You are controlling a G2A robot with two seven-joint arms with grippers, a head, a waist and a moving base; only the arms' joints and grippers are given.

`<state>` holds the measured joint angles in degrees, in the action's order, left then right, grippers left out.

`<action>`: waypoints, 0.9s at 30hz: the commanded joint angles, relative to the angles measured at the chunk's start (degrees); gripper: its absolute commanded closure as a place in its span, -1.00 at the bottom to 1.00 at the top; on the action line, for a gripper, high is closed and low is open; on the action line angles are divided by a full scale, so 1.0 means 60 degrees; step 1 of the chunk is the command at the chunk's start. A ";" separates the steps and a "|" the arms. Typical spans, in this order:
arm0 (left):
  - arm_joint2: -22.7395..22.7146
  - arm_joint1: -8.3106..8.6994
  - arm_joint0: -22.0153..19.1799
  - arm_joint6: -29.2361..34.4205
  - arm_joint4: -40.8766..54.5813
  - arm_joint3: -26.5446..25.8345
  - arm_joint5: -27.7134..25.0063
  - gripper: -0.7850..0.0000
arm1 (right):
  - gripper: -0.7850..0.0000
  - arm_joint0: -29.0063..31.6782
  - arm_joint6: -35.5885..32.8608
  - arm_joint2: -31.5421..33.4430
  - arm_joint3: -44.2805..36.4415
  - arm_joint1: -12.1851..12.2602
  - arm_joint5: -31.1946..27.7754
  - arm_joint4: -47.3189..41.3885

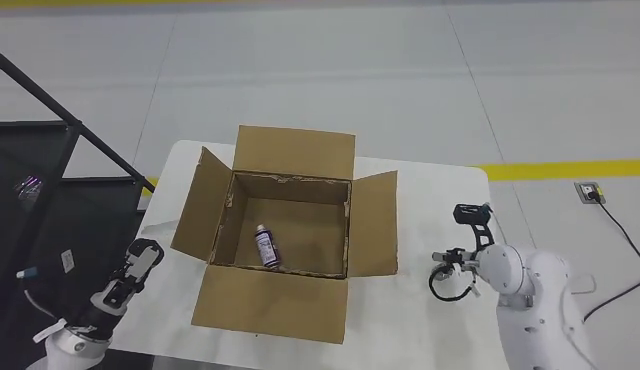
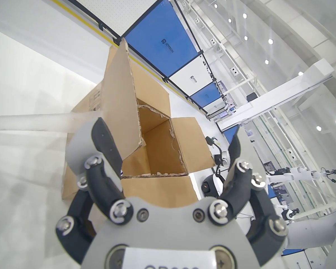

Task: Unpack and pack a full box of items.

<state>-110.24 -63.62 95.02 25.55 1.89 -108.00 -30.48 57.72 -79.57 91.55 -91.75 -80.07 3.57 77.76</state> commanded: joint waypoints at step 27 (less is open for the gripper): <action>-0.0105 0.0008 0.0247 -0.0050 0.0168 0.0222 -0.0261 -1.00 | 0.78 -0.0717 0.0274 -0.0451 0.2032 0.0151 0.0374 -0.0460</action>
<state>-110.74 -63.58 96.39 25.28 2.92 -106.60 -32.00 53.40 -77.99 88.80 -79.19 -79.21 5.89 75.24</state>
